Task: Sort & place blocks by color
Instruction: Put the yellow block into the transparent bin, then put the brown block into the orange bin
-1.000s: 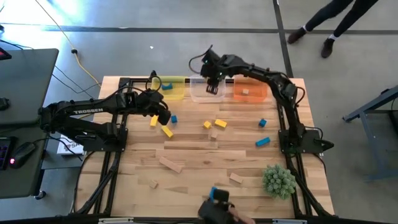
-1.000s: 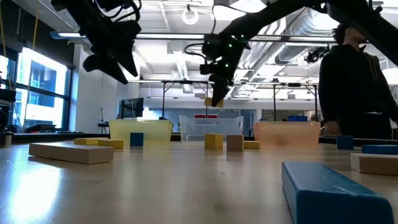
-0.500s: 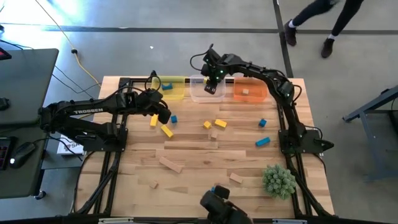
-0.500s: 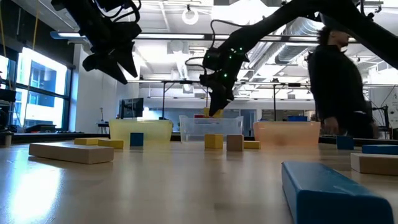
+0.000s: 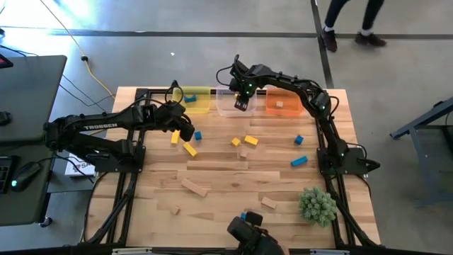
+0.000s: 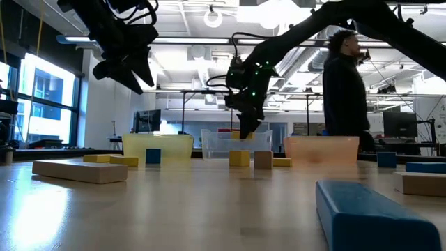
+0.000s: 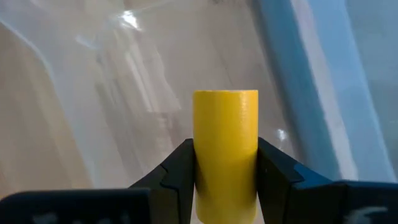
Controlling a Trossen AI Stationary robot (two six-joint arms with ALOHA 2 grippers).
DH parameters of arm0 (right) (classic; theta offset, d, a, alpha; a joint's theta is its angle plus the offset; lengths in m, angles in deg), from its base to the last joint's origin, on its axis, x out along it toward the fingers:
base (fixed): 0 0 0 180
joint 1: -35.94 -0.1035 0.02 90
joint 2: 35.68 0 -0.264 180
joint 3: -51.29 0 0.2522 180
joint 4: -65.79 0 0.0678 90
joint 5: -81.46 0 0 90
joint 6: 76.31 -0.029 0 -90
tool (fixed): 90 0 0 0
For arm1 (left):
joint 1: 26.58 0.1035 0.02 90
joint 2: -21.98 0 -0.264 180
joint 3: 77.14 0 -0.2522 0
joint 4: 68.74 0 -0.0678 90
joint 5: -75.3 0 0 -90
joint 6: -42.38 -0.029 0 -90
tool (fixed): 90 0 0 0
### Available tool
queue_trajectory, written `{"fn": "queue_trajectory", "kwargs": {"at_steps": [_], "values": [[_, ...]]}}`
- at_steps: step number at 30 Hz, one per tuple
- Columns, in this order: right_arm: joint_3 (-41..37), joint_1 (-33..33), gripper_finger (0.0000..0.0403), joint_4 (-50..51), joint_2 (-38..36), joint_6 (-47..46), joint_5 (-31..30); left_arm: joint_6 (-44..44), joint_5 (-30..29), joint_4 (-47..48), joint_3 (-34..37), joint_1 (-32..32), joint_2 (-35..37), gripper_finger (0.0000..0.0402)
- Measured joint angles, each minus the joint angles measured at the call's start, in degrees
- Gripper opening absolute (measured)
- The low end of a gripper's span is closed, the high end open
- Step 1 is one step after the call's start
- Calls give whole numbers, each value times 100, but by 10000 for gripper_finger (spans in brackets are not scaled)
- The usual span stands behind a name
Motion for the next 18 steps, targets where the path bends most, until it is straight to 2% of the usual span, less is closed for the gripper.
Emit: {"fn": "queue_trajectory", "kwargs": {"at_steps": [8, 18], "values": [[0, 0, 152, -111, 1, 0, -287, -154, 72, 0, 0, 2, 0, 209], [0, 0, 160, -100, -7, 0, -287, -199, 164, 2, 0, 2, 0, 209]]}}
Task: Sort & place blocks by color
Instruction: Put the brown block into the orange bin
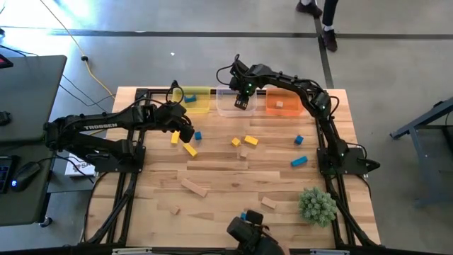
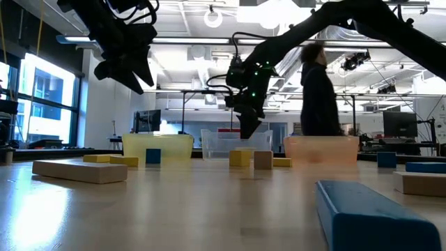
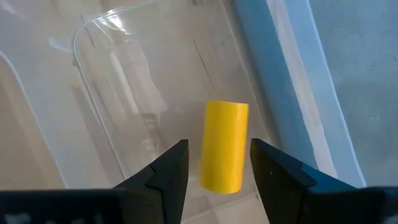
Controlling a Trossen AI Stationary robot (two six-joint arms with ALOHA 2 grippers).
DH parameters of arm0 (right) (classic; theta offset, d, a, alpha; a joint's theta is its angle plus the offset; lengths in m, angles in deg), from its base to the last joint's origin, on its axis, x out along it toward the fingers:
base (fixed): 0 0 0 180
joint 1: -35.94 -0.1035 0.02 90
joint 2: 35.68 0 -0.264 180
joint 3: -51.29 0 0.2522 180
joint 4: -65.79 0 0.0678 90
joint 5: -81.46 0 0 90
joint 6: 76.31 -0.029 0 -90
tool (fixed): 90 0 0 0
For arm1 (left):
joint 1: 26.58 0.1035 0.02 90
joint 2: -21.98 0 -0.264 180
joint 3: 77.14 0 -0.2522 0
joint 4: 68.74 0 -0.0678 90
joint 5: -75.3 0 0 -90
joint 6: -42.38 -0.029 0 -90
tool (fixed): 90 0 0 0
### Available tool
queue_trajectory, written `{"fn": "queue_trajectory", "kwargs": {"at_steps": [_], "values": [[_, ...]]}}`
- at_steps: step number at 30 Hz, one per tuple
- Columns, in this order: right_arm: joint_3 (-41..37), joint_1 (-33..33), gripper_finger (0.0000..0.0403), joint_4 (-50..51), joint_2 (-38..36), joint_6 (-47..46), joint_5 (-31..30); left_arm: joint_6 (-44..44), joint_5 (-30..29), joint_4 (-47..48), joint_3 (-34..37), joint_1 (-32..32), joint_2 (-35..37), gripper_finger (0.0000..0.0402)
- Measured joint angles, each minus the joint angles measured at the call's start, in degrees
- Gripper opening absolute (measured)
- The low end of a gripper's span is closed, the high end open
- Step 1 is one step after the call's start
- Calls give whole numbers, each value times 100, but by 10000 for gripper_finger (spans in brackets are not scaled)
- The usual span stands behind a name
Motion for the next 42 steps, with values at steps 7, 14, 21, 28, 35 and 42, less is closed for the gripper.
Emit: {"fn": "queue_trajectory", "kwargs": {"at_steps": [7, 14, 21, 28, 35, 42], "values": [[0, -38, 159, 106, -326, -159, 48, -252, 18, 94, 0, -2, 0, 209], [2, -140, 151, 297, -857, -1020, 93, -927, 452, 215, 0, -2, 0, 213], [2, -469, 151, 376, -1360, -1994, 111, -1617, 849, 263, 0, -2, 0, 237], [7, -981, 151, 437, -1681, -2822, 108, -2010, 1696, 383, 0, -403, 2, 243], [9, -1595, 151, 662, -1711, -3562, 41, -2403, 1613, 577, 0, -1477, -1, 243], [9, -2188, 151, 636, -1714, -4154, -207, -2699, 1409, 657, 0, -2287, -57, 243]]}}
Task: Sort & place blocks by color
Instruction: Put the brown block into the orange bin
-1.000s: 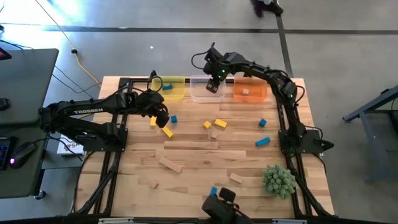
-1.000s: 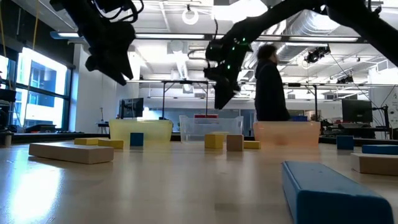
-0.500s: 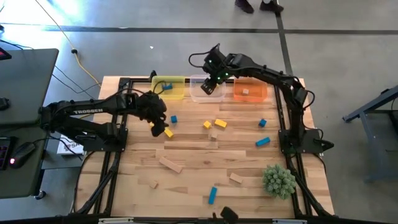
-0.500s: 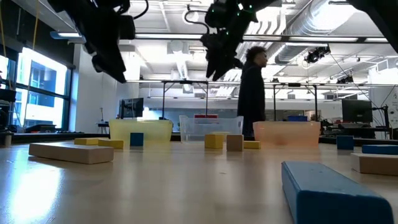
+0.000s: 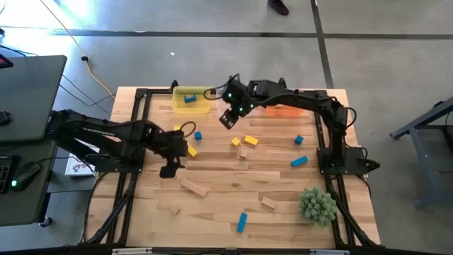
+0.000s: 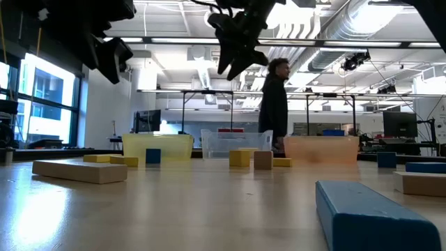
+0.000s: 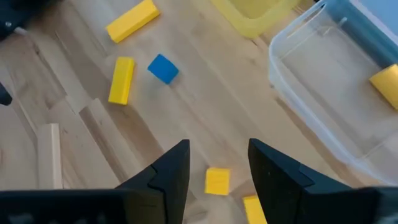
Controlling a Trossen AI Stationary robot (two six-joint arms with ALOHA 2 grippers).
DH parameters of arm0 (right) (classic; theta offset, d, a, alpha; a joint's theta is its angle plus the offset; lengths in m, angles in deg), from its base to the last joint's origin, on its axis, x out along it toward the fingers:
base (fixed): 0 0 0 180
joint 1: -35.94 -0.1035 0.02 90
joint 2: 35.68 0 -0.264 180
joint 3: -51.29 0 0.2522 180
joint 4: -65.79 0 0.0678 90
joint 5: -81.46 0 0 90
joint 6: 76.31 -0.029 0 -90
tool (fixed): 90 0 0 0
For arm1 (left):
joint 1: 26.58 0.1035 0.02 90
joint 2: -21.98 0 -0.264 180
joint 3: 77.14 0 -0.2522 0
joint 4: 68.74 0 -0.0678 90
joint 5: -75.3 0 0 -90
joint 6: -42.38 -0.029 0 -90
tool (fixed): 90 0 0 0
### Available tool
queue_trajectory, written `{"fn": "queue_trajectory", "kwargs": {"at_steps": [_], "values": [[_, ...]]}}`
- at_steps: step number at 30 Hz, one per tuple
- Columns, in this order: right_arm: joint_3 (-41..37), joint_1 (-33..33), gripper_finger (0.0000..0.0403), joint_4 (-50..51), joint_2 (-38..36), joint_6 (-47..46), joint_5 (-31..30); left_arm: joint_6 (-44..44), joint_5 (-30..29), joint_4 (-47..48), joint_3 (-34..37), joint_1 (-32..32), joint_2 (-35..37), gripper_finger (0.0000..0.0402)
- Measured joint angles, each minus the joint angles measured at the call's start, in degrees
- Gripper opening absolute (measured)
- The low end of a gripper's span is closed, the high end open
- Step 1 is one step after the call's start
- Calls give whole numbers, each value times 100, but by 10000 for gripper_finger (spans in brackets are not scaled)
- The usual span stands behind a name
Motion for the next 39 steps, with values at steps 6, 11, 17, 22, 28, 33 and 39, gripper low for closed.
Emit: {"fn": "queue_trajectory", "kwargs": {"at_steps": [6, 11, 17, 22, 28, 33, 39], "values": [[0, -381, 151, 2, 0, -277, -337, 0, -276, -8, 4, -473, -310, 243], [0, -559, 151, 2, 0, -302, -375, 6, -277, -31, 4, -772, -842, 243], [-2, -608, 151, 2, 0, -307, -377, 159, -277, -247, 7, -1011, -1565, 243], [-2, -603, 151, 2, 0, -298, -379, 165, -279, -526, 7, -1128, -2056, 243], [-4, -603, 151, 4, 0, -256, -381, 304, -272, -610, 5, -1272, -2461, 243], [-4, -603, 151, 4, 0, -251, -381, 304, -262, -638, 4, -1448, -2706, 243], [-4, -603, 151, 9, 0, -245, -381, 458, -706, -696, 3, -1587, -3061, 243]]}}
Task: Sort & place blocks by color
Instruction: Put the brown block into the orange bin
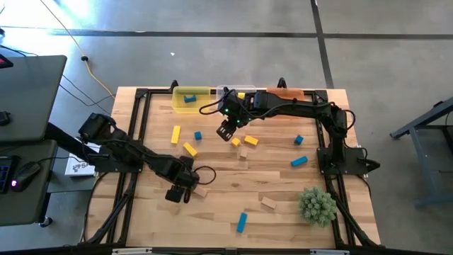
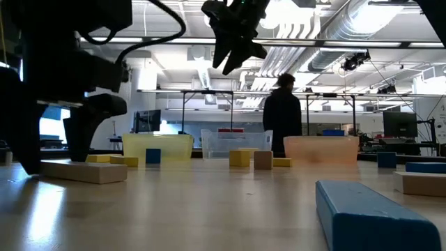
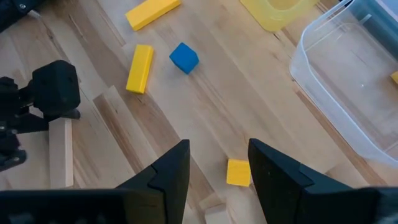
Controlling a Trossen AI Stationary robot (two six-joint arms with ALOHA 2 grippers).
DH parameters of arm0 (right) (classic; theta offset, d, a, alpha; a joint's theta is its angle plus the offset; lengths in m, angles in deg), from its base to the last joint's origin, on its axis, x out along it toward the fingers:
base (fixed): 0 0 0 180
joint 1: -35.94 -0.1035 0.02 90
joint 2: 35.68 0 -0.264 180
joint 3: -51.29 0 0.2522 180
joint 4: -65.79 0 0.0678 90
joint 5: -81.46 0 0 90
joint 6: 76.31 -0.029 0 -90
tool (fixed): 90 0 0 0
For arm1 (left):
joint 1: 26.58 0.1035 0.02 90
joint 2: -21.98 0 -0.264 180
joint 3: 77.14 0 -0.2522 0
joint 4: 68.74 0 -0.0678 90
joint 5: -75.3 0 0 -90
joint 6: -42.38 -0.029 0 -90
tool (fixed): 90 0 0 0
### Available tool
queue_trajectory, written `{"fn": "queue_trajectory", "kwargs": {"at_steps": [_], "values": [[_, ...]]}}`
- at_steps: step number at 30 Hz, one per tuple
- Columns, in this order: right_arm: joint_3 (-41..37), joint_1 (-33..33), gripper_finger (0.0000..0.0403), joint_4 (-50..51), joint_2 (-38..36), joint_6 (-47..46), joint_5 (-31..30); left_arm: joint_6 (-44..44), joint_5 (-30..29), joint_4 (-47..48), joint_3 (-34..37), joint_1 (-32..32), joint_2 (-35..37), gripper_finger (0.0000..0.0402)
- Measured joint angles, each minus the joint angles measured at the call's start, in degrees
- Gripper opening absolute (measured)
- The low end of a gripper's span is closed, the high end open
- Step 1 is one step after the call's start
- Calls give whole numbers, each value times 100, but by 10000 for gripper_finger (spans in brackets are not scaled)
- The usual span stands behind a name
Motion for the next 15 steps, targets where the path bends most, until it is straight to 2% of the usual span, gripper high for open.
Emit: {"fn": "queue_trajectory", "kwargs": {"at_steps": [6, 15], "values": [[0, -16, 151, 17, 0, -2, 0, -1, -35, -4, -26, -4, -171, 226], [0, -26, 151, 33, 0, -129, 0, -155, 94, -74, -12, -5, -162, 115]]}}
